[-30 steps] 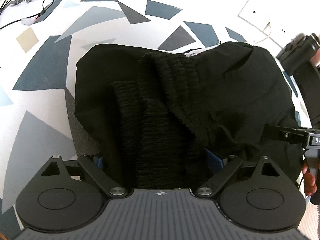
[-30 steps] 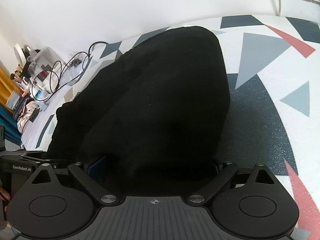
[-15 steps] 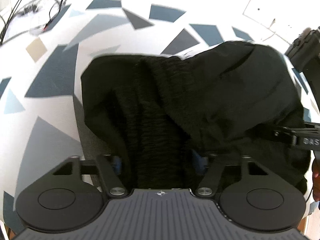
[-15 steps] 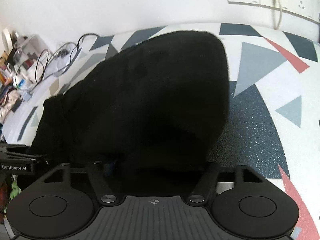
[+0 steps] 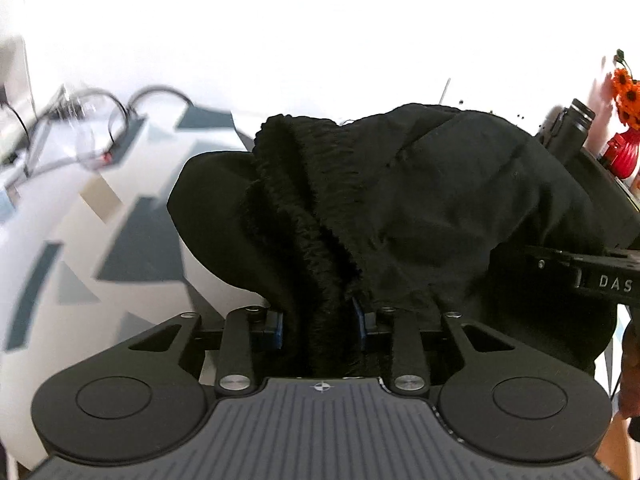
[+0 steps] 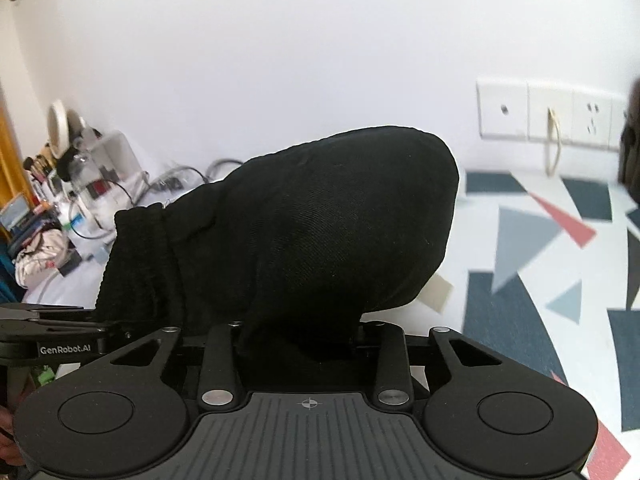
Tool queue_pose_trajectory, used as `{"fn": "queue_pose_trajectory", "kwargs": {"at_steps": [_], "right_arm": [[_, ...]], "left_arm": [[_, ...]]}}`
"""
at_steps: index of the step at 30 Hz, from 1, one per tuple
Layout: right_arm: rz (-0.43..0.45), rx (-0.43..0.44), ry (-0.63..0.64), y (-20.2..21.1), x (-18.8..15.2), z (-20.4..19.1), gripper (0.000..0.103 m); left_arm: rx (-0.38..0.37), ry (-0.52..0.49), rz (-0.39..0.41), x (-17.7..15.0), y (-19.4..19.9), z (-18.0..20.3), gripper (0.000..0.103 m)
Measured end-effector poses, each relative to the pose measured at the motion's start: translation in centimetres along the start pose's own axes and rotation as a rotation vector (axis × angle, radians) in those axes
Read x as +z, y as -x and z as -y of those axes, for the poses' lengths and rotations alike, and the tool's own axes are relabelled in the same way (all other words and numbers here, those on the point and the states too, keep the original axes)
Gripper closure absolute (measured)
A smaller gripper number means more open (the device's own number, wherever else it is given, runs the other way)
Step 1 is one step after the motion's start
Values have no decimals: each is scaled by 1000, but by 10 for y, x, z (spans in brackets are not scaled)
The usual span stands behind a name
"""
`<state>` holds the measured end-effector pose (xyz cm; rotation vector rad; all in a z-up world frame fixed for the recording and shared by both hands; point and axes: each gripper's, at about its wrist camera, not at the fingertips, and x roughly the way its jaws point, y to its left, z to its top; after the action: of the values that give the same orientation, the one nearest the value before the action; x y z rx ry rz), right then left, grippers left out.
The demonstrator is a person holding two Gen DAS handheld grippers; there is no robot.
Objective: Fold clothes
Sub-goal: 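Grasp the pants bundle with the left gripper while the right gripper grasps it too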
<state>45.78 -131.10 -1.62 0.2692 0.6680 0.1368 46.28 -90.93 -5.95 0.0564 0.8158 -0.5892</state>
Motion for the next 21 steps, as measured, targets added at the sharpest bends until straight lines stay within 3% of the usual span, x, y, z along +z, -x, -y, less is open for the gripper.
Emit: {"fn": "queue_pose_trajectory", "kwargs": {"at_steps": [8,15,21], "right_arm": [[52,111,101,12,21,-48,73],[6,354,196,1,46,-84,73],[-75,587,332,-12,54,-154,73]], "left_arm": [[137,34,71,2,40,-2,71],[354,184,145,-19,100,-8,70],[572,345,218,-64,169,-11,70]]}}
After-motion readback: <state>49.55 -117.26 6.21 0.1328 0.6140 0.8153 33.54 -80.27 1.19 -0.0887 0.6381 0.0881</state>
